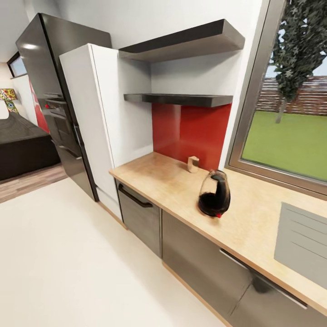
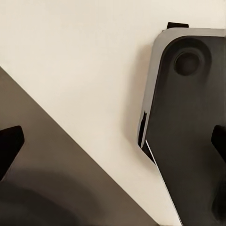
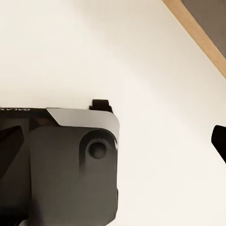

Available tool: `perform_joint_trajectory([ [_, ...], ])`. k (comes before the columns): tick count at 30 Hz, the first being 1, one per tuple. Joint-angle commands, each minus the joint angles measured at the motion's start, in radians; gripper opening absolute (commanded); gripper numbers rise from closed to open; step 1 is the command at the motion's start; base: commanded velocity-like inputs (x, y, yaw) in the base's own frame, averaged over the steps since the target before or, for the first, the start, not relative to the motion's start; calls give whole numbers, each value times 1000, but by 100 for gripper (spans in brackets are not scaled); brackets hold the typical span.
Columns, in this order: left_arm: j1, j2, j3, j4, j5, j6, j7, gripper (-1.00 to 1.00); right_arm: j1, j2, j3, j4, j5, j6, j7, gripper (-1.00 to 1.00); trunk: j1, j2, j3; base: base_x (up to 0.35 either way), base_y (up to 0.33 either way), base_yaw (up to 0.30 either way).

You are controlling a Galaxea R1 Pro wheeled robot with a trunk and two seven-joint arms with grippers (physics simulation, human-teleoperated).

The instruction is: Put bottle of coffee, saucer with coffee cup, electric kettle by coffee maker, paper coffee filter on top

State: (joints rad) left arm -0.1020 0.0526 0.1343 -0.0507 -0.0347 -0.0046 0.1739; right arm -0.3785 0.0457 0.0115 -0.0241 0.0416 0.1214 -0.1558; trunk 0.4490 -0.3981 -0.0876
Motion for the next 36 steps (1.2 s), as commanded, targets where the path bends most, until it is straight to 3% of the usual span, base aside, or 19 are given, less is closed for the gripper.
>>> perform_joint_trajectory([
  [1,-1,0,7,0,-4,-1,1,100,0,0,1,-2,4,7,-4,100,1,-2,-2,253,246,0],
  [7,-1,1,7,0,-4,-1,1,100,0,0,1,-2,3,7,-1,100,1,-2,-1,250,248,-49],
  [18,1,1,7,0,-4,0,1,100,0,0,1,-2,2,7,-1,100,1,-2,1,183,234,-249],
  [36,8,3,-2,2,-8,0,1,100,0,2,1,-2,-2,7,-1,100,1,-2,1,16,15,-263],
])
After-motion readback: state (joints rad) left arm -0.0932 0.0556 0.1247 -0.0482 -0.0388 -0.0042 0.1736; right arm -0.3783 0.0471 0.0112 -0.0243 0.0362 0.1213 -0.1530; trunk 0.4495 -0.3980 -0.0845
